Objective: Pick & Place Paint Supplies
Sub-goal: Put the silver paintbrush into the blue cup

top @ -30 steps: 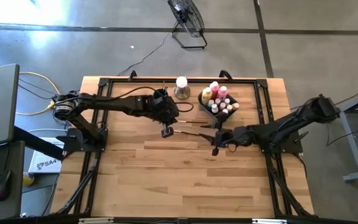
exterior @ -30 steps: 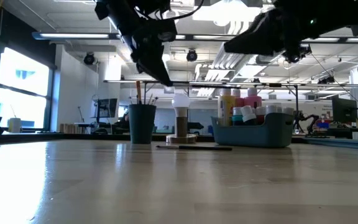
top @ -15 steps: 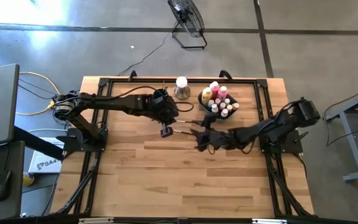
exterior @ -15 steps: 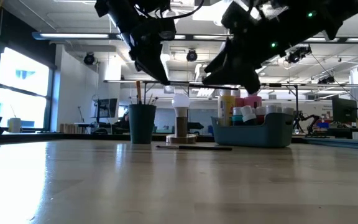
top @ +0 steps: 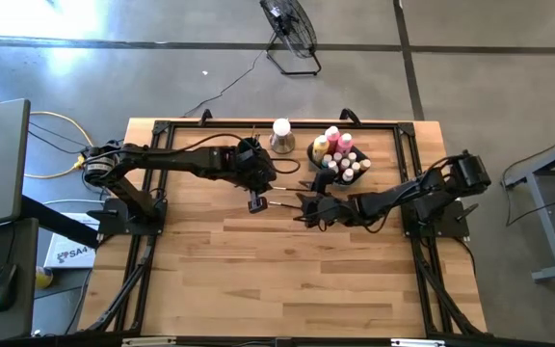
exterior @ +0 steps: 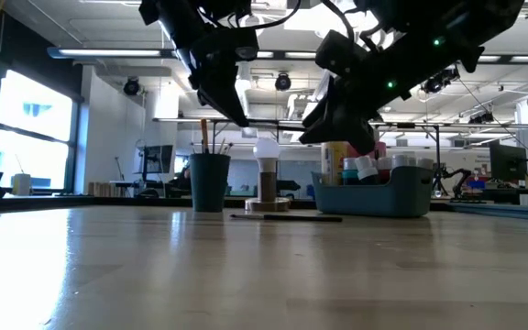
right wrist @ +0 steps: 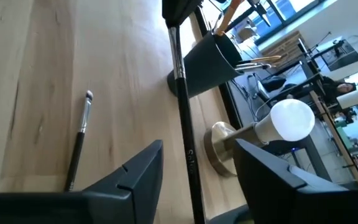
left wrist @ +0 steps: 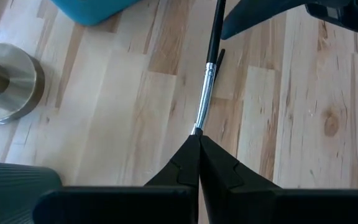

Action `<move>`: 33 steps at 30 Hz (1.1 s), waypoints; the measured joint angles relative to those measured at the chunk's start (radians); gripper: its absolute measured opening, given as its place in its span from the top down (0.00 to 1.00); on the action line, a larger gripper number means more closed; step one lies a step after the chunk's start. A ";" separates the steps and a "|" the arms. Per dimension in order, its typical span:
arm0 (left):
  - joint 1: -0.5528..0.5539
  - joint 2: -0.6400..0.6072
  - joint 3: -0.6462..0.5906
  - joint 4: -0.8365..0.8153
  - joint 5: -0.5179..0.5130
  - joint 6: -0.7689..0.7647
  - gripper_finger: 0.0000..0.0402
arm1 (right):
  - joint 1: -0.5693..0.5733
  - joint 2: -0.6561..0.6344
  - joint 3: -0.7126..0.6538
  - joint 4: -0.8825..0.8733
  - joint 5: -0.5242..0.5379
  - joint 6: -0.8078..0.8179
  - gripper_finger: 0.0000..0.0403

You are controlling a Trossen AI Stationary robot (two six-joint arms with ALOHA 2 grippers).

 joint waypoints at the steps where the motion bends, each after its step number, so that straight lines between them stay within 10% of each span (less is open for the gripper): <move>1: 0.000 0.000 0.000 0.000 0.000 0.000 1.00 | 0.000 0.000 0.000 -0.001 -0.002 0.000 0.54; 33: 0.000 0.000 0.000 -0.001 0.007 0.000 1.00 | 0.000 0.000 0.000 -0.006 -0.008 0.003 0.91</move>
